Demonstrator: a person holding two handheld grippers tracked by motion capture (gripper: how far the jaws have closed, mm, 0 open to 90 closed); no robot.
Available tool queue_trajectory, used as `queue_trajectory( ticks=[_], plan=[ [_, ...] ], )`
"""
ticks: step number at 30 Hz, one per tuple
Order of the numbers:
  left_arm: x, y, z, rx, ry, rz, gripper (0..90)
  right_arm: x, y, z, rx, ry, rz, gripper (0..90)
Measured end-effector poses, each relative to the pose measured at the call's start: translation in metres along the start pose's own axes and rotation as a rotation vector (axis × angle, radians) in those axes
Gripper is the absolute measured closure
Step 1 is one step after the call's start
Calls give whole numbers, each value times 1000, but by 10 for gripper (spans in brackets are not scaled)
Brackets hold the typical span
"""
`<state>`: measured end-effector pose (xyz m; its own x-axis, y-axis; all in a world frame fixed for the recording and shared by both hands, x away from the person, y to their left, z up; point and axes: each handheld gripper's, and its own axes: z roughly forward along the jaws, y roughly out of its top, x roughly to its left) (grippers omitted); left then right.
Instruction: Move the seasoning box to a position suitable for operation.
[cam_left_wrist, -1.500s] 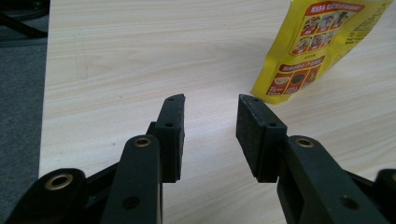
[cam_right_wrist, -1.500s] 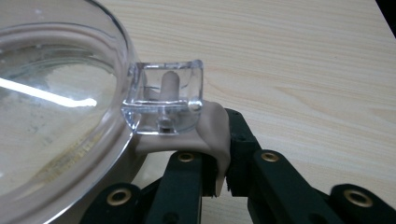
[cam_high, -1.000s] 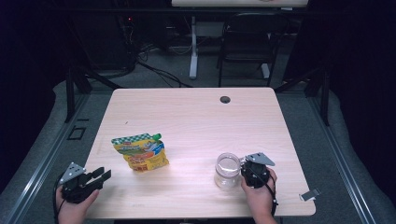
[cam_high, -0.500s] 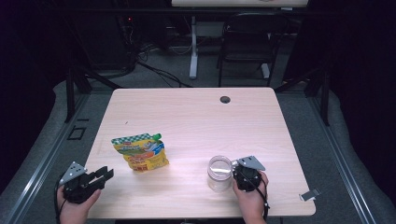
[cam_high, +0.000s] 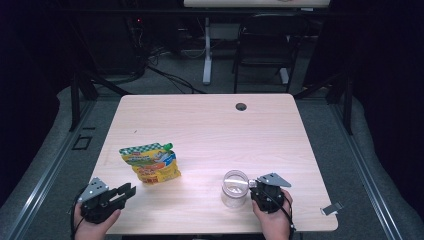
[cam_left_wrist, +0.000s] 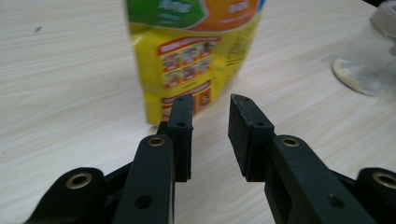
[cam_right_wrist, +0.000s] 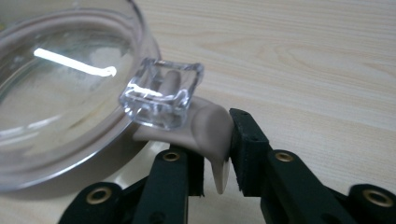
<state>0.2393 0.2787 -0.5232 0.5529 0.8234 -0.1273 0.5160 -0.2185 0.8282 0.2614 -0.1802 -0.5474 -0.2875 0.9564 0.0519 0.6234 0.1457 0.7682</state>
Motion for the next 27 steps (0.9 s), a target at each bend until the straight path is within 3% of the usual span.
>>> queue_trajectory(
  ticks=[7,13,18,22,27],
  plan=[
    [-19,6,9,2,-43,54,707,2,-7,-14,15,44,-76,717],
    [-24,11,17,13,-66,78,733,3,-10,-30,-31,53,-100,684],
    [-29,17,24,13,-83,98,761,0,-15,-43,-63,57,-87,709],
    [-31,19,29,19,-103,108,802,-4,-17,-46,-66,73,-81,795],
    [-36,20,34,31,-117,130,848,-5,-18,-48,-63,87,-80,820]
  ],
)
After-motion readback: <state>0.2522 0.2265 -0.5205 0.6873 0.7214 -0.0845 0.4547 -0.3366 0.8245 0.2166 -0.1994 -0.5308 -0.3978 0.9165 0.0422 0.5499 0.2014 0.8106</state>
